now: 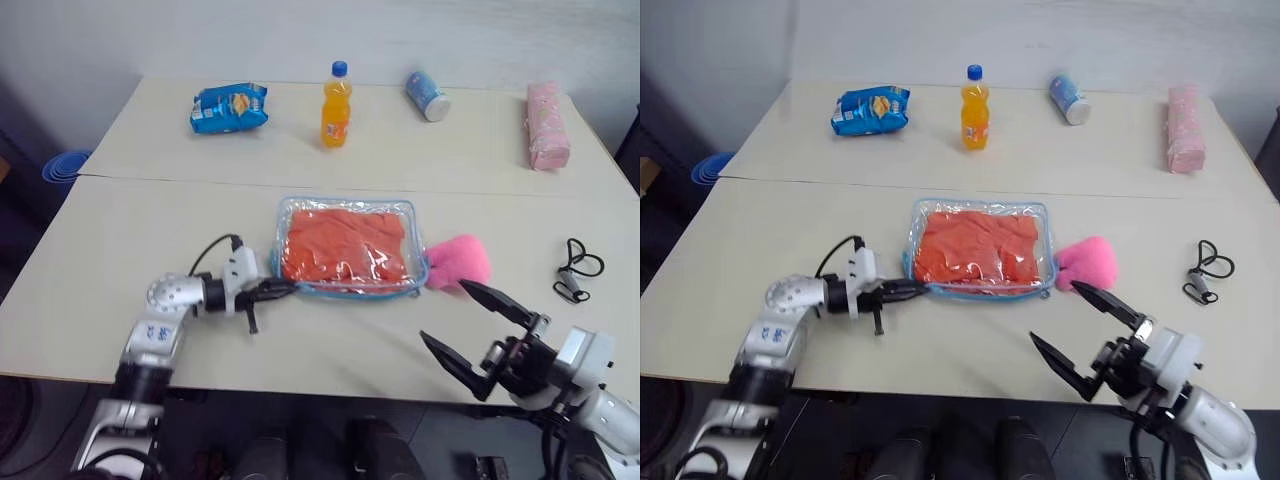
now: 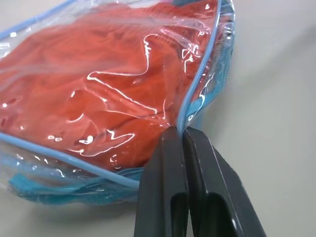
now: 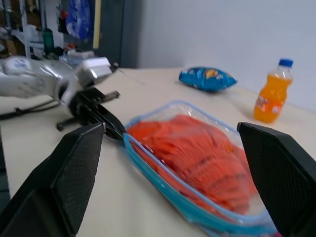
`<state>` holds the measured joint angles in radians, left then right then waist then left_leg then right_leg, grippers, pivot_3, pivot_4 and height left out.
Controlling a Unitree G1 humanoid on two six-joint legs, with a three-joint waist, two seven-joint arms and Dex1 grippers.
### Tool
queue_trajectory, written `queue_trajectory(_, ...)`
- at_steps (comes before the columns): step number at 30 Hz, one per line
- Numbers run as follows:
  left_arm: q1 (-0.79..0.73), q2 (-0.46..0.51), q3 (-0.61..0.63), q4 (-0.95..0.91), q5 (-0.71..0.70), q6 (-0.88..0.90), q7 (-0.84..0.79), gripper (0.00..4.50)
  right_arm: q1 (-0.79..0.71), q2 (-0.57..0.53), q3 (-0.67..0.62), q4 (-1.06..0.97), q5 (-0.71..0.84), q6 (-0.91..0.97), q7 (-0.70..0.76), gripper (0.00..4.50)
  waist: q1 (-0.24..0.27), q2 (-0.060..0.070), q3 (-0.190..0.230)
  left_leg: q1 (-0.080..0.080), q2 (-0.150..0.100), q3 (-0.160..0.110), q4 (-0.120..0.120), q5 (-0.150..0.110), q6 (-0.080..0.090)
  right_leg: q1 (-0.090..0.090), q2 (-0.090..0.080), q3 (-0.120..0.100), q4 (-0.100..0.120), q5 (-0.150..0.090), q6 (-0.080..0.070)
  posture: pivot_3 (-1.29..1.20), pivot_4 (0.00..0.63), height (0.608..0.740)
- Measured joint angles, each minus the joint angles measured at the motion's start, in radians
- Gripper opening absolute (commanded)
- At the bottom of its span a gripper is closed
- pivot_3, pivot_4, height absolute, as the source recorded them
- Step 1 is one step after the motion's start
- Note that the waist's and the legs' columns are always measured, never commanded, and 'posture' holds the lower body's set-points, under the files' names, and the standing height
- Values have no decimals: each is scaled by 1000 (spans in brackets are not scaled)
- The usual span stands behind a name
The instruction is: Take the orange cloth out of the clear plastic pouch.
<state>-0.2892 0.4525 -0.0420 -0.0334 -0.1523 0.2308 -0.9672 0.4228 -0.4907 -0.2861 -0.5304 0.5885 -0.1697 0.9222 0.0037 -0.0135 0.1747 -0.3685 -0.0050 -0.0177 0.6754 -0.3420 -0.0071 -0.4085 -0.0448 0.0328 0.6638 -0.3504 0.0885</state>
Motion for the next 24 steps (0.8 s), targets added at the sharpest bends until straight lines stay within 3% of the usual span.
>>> queue_trajectory(5,108,-6,-20,-250,3,223,148,29,54,-18,-53,37,29,-8,60,4500,-3,1,-1,6,0,0,-1,-2,4,5,1,1,0,0,0,0,150,740)
queue_trajectory(7,122,-3,-33,-297,3,255,173,29,63,-19,-73,73,29,-7,74,4500,-4,1,0,15,0,0,-6,-2,4,15,0,1,-3,0,0,0,150,740)
queue_trajectory(8,126,3,-38,-308,2,257,175,500,63,-19,-77,83,30,-7,77,4500,-5,1,0,18,0,1,-9,-2,4,18,0,1,-5,0,-1,0,150,740)
queue_trajectory(10,126,15,-44,-308,0,247,171,901,61,-22,-77,100,29,-5,83,4500,-7,2,0,19,0,0,-10,-2,4,17,0,1,-6,0,-1,0,150,740)
queue_trajectory(17,47,60,-44,-183,-10,125,112,3120,21,-89,-82,161,7,21,96,4500,-5,2,0,18,0,0,-9,-1,3,17,0,0,-6,0,-1,0,150,740)
queue_trajectory(21,40,98,-30,-148,-91,93,6,4361,-86,-147,-97,184,6,161,-12,4500,-13,2,0,17,0,1,-10,0,1,15,0,1,-5,0,-1,0,150,740)
queue_trajectory(24,43,168,7,-120,-133,34,-81,4361,-226,-217,-103,232,5,331,-120,4500,-18,3,0,18,0,0,-10,2,-3,15,0,0,-5,-1,-1,0,150,740)
